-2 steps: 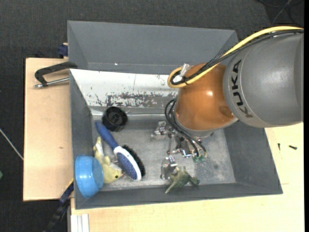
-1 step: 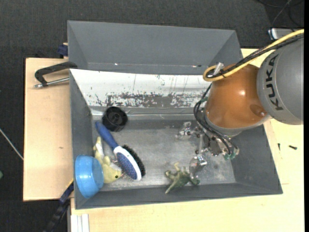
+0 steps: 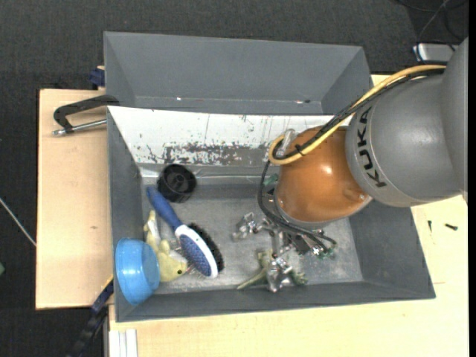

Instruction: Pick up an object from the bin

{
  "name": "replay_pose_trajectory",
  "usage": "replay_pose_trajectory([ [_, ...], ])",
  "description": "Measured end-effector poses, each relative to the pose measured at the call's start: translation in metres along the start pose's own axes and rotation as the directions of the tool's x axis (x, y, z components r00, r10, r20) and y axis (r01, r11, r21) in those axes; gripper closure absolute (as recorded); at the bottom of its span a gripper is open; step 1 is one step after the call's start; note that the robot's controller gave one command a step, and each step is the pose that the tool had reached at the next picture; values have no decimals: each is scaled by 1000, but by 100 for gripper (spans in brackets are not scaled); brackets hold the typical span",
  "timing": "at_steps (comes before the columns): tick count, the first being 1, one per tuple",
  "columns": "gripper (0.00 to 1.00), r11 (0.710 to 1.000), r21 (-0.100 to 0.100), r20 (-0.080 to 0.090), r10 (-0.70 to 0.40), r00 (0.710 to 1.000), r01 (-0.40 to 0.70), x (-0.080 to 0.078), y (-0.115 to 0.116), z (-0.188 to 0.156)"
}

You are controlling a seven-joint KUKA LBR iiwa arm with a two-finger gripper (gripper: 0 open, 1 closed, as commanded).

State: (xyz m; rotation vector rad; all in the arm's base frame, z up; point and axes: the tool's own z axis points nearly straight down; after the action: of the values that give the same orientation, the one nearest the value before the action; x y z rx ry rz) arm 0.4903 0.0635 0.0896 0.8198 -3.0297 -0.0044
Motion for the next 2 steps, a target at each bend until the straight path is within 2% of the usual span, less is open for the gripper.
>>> replay_pose_trajectory([
  [1, 100, 1000, 2, 2, 2, 1000, -2, 0, -1, -1],
  [2, 100, 1000, 8, 17, -29, 999, 28, -33, 13, -132],
])
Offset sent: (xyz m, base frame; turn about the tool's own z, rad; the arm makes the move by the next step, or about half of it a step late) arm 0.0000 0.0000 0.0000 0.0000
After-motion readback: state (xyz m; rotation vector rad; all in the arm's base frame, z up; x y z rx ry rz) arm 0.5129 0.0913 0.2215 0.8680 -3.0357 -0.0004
